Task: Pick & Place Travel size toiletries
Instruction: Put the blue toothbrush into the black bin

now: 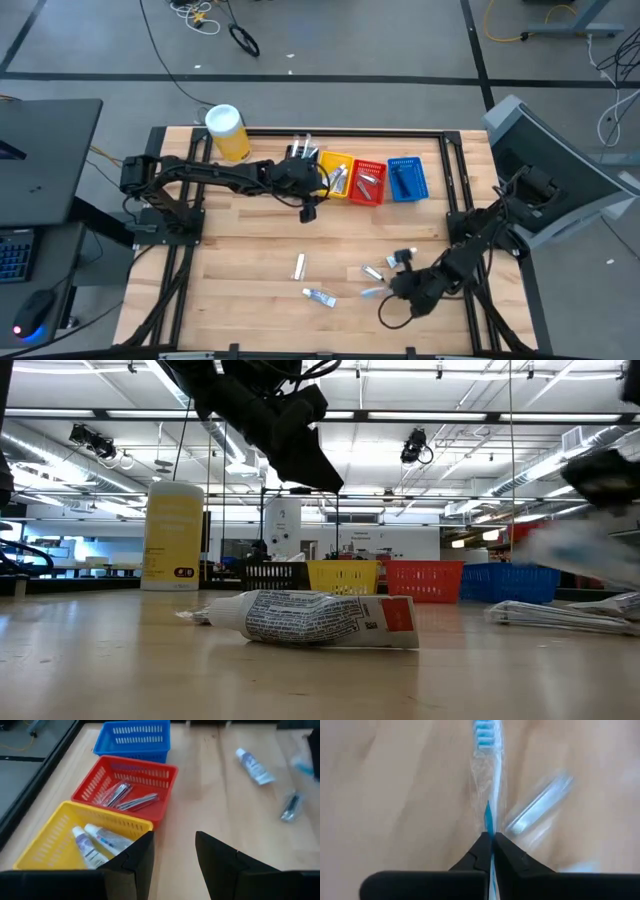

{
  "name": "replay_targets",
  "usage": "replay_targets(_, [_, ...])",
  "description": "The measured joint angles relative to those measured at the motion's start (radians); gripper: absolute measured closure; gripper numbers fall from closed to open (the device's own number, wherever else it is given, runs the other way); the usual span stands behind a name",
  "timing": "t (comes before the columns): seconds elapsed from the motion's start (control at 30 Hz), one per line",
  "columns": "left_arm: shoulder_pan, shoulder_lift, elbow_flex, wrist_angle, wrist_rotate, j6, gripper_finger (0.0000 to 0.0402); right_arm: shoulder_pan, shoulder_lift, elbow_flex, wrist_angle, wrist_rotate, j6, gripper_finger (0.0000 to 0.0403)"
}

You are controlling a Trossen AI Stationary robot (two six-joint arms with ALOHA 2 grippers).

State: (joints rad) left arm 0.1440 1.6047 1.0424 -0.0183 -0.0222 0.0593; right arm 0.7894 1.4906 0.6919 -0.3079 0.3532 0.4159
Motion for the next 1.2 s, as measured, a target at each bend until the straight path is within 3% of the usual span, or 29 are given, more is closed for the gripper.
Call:
replay_targets(0.2, [0.000,0.000,0.000,0.037,0.177,-0.157,0.0251,-0.120,0.000,0.000,0.050,0.323,-0.445,0.0395])
replay_targets(0.3, [-0.005,0.000,0.000,0.035,0.210,-0.241,0.0251,-0.196,0.000,0.000,0.075,0.412,-0.618,0.0395])
replay_targets(0.53, [-0.005,0.000,0.000,0.035,0.196,-0.405,0.0251,-0.363,0.000,0.000,0.260,0.371,-1.022,0.0395])
replay_targets(0.77, [-0.010,0.000,0.000,0.033,0.196,-0.437,0.0251,-0.477,0.000,0.001,0.497,0.371,-1.409,0.0394])
replay_targets(0.97, [-0.010,0.000,0.000,0.030,0.196,-0.476,0.0251,-0.526,0.000,0.001,0.665,0.368,-1.596,0.0394])
replay_targets(1.2, [-0.010,0.000,0.000,0.027,0.188,-0.585,0.0251,-0.555,0.000,0.001,0.680,0.263,-1.667,0.0394])
